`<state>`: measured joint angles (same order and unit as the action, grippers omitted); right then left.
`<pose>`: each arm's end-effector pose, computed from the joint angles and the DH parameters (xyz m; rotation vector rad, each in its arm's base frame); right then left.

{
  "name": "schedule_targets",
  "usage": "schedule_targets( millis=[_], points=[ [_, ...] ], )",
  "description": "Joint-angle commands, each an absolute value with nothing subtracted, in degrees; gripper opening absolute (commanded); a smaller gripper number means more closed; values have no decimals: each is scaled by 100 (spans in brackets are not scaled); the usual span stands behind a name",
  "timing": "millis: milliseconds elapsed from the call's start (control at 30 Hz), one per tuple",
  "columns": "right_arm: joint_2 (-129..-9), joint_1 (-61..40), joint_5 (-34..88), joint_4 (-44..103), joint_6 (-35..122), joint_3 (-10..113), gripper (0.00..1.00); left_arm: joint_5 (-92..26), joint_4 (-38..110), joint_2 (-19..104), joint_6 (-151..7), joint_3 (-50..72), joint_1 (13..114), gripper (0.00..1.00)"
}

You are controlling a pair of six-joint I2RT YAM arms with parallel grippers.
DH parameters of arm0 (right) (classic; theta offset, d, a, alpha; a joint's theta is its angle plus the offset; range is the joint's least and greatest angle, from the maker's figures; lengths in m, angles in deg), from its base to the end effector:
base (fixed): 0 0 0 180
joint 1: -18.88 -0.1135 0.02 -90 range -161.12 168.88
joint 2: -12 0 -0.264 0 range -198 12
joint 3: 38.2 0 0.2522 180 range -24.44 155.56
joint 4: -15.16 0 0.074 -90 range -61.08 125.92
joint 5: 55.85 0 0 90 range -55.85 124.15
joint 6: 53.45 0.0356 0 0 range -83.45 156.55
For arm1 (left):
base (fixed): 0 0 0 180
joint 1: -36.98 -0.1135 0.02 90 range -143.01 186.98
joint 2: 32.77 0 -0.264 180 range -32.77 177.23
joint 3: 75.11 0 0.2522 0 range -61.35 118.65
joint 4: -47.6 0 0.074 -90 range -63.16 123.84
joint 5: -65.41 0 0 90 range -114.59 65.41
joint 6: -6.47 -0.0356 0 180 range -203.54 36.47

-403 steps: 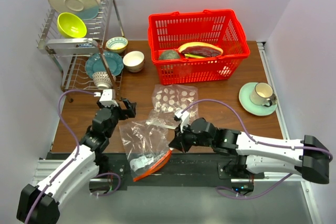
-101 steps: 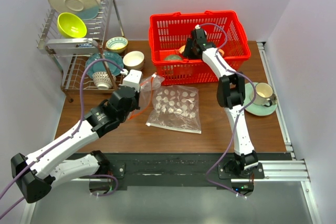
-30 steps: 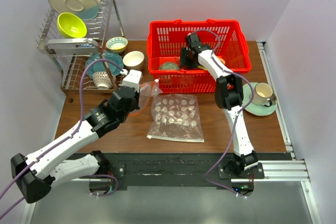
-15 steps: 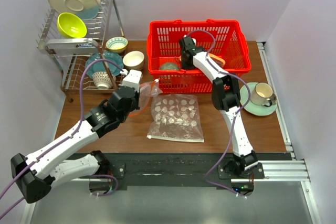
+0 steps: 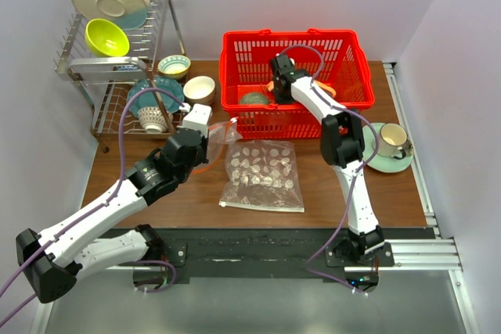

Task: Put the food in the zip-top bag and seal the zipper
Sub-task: Pick up the fake vegetable from the bin, then place the fake vegetable in the zipper food storage bag.

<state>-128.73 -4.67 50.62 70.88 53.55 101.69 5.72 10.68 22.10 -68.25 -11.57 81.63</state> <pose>0.4955 0.2050 0.1867 -0.0343 2.5000 -0.0791 0.1618 -0.1346 0.3179 0.1906 1.9848 -0.1259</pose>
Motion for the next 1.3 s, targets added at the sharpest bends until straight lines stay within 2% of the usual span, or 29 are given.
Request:
schedule_targets(
  millis=[0, 233, 600, 1000, 1100, 1267],
  points=[
    [-11817, -450, 4655, 6865, 5440, 10273, 0, 626, 1345, 2128, -6921, -1160, 8137, 0],
    [-11316, -441, 4154, 6936, 5510, 10976, 0, 618, 1319, 2137, -6903, -1160, 8146, 0],
    [-10192, -450, 3679, 6269, 5124, 10977, 0, 565, 1301, 2304, -6938, -1134, 8137, 0],
    [-8416, -450, 2950, 5548, 5131, 9950, 0, 451, 1257, 2480, -6947, -1107, 8137, 0],
    [-7881, -450, 2809, 5494, 5219, 9467, 0, 450, 1275, 2497, -6956, -1099, 8137, 0],
    [-6923, -441, 2370, 5108, 5579, 7921, 0, 477, 1266, 2532, -6956, -1072, 8146, 0]
  ],
)
